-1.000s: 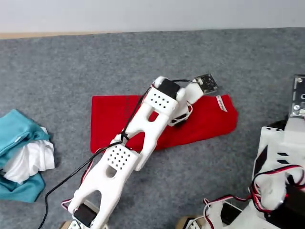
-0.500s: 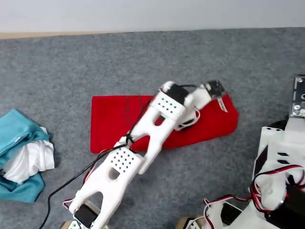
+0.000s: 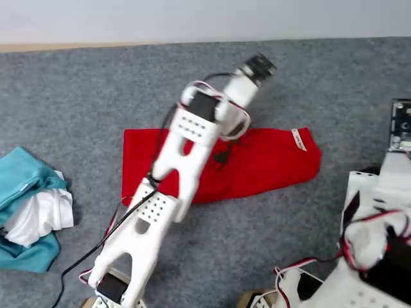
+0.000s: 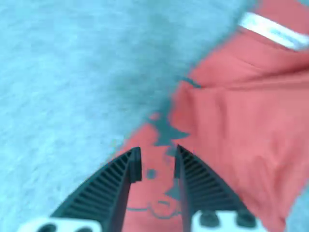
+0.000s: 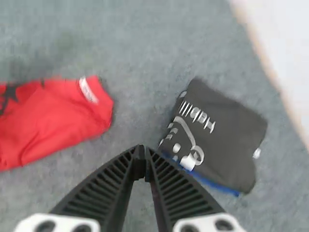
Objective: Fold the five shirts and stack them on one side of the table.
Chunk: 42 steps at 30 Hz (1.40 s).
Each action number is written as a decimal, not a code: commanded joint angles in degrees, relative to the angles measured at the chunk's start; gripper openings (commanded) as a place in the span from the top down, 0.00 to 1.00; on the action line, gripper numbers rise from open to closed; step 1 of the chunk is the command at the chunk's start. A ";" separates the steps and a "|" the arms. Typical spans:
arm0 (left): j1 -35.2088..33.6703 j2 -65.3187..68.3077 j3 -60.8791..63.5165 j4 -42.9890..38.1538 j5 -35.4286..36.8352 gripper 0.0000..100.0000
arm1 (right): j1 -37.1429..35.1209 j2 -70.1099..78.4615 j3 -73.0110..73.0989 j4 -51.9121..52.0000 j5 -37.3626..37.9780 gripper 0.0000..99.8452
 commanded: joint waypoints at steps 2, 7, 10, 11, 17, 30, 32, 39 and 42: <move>-6.07 -5.27 -2.42 1.49 5.80 0.88 | 0.57 0.75 7.03 -1.19 0.79 0.99; -13.19 -14.59 -0.66 1.49 9.05 0.88 | -1.63 0.75 13.27 -5.76 0.79 0.99; -17.05 -19.34 2.51 1.49 9.14 0.88 | -4.53 0.75 16.26 -7.43 0.79 0.99; -18.37 -20.75 3.91 1.49 9.05 0.88 | -5.32 0.75 17.14 -7.87 0.79 0.99; -27.78 -29.01 15.78 1.58 8.97 0.88 | -12.97 0.75 20.75 -9.10 0.53 0.99; -31.56 -48.88 62.55 0.26 9.05 0.92 | -22.64 0.75 23.21 -10.33 0.53 0.99; -31.65 -48.79 66.77 -0.88 9.14 0.92 | -22.20 0.75 23.21 -10.24 0.62 0.99; -31.56 -43.69 70.73 -3.96 5.45 0.82 | -22.20 0.66 23.21 -10.24 0.44 0.99; -31.03 -39.56 70.46 -3.96 4.84 0.79 | -22.20 0.31 23.21 -10.15 0.44 0.99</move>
